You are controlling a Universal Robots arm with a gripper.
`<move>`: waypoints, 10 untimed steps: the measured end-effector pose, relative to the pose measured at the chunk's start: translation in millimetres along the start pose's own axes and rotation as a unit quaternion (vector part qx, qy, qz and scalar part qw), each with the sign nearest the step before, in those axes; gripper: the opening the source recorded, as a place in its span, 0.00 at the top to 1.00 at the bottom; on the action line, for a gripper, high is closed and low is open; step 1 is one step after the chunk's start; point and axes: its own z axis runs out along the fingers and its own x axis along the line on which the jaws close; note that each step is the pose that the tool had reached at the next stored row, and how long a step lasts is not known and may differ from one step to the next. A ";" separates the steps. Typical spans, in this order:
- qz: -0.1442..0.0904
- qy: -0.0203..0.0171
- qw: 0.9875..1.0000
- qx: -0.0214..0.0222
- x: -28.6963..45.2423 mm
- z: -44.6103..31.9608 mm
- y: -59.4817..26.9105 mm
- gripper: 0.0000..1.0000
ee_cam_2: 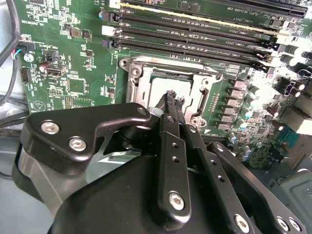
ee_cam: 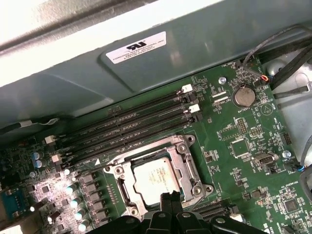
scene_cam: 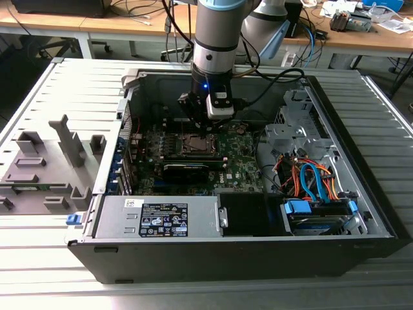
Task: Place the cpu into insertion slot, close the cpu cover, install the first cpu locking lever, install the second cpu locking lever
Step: 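Install the first cpu locking lever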
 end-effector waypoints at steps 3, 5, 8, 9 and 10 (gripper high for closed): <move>-0.002 0.000 1.000 0.000 0.0 0.0 0.0 0.89; -0.004 0.000 1.000 0.000 0.0 0.0 0.0 0.89; -0.006 0.000 1.000 0.000 0.0 0.0 0.0 0.89; -0.006 0.000 1.000 0.000 0.0 0.0 0.0 0.89; -0.007 0.000 1.000 0.000 0.0 0.0 0.0 0.89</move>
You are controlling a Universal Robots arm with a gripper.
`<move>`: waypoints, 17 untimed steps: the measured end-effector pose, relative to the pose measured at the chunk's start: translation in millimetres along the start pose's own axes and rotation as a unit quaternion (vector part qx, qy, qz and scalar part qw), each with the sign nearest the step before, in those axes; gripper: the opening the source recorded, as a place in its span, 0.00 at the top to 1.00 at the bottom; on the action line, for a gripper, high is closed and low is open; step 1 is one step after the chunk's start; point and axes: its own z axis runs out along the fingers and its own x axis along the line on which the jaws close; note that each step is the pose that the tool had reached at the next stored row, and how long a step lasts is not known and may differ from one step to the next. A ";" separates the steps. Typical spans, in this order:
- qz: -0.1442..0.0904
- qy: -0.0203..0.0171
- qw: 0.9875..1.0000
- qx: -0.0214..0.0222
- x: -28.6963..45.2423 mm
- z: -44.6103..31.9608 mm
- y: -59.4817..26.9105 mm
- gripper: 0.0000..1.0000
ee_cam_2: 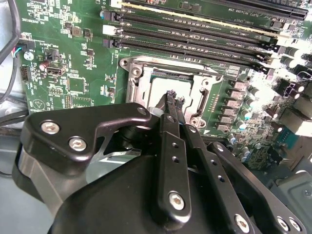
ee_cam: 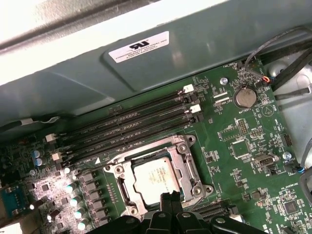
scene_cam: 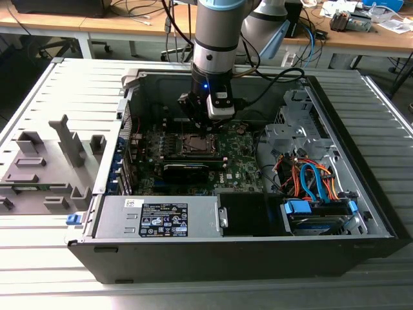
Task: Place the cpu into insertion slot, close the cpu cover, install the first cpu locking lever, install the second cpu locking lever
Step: 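Install the first cpu locking lever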
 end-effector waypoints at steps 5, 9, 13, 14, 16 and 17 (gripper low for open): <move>-0.003 0.000 1.000 0.000 0.0 0.0 0.0 0.89; -0.005 0.000 1.000 0.000 0.0 0.0 0.0 0.89; -0.009 0.000 1.000 0.000 0.0 0.0 0.0 0.89; -0.010 0.000 1.000 0.000 0.0 0.0 0.0 0.89; -0.012 0.000 1.000 0.000 0.0 0.0 0.0 0.89; -0.013 0.000 1.000 0.000 0.0 0.0 0.0 0.89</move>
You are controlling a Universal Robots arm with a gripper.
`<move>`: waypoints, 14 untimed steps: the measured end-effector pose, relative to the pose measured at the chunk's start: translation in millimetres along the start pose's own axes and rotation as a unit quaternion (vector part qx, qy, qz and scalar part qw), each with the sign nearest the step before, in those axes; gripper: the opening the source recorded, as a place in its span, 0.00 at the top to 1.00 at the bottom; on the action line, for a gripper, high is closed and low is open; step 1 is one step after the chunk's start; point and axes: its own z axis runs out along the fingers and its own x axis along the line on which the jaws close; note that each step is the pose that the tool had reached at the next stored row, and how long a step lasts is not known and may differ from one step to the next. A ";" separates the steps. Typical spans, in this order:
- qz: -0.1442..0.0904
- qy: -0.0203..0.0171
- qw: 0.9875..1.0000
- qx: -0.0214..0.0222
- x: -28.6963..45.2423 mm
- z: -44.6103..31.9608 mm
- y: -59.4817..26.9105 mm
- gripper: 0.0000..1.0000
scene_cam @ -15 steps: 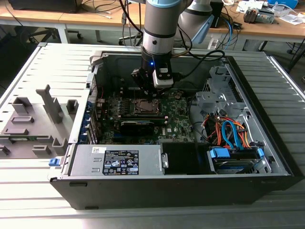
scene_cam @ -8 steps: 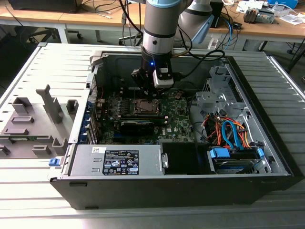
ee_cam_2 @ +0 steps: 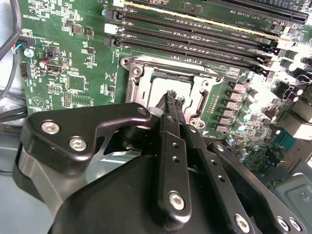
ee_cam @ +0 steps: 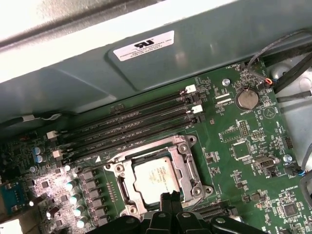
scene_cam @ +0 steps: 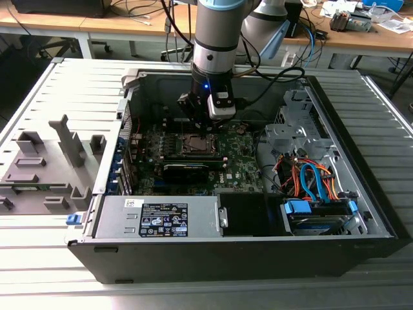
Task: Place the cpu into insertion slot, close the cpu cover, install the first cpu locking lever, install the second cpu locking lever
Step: 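Install the first cpu locking lever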
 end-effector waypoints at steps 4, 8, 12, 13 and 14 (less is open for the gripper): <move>-0.007 0.000 1.000 0.000 0.0 0.0 0.0 0.89; -0.012 0.000 1.000 0.000 0.0 0.0 0.0 0.89; -0.018 0.000 1.000 0.001 0.0 0.0 0.0 0.89; -0.020 -0.001 1.000 0.001 0.0 0.0 0.0 0.89; -0.021 -0.001 1.000 0.001 0.0 0.0 0.0 0.89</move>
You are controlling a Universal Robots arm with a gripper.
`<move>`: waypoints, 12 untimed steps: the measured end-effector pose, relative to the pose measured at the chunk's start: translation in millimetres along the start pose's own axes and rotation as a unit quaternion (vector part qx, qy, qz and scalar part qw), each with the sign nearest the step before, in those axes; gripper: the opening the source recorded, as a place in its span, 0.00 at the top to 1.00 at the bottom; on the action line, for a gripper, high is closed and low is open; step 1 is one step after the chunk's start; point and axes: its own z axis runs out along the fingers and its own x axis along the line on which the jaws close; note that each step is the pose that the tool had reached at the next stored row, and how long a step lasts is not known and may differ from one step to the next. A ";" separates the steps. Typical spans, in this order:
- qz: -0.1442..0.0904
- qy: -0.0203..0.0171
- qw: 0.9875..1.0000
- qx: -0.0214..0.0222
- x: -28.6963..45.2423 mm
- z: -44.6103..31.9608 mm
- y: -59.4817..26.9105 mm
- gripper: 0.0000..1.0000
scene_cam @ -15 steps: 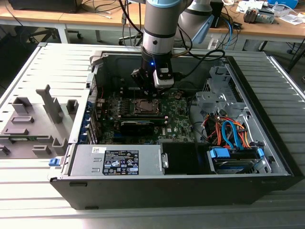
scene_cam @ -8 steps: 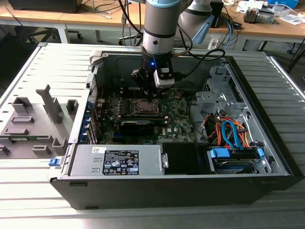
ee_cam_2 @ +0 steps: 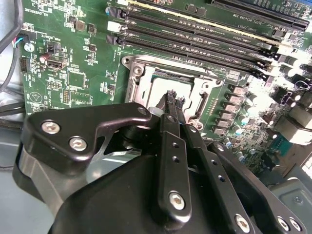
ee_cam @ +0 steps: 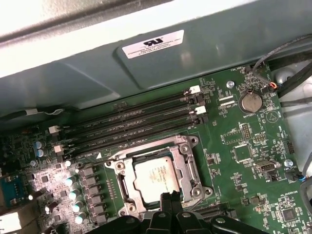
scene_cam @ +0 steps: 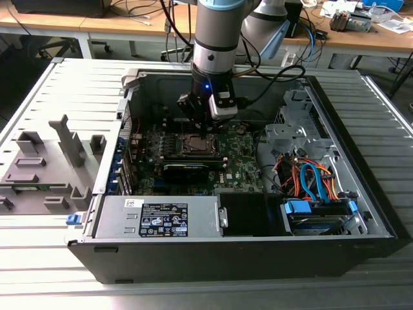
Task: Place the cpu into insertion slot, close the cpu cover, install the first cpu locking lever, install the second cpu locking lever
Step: 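Install the first cpu locking lever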
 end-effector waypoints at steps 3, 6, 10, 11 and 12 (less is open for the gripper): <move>-0.004 0.000 1.000 0.000 0.0 0.0 0.0 0.89; -0.008 0.000 1.000 0.000 0.0 0.0 0.0 0.89; -0.015 0.000 1.000 0.001 0.0 0.0 0.0 0.89; -0.017 0.000 1.000 0.001 0.0 0.0 0.0 0.89; -0.019 -0.001 1.000 0.001 0.0 0.0 0.0 0.89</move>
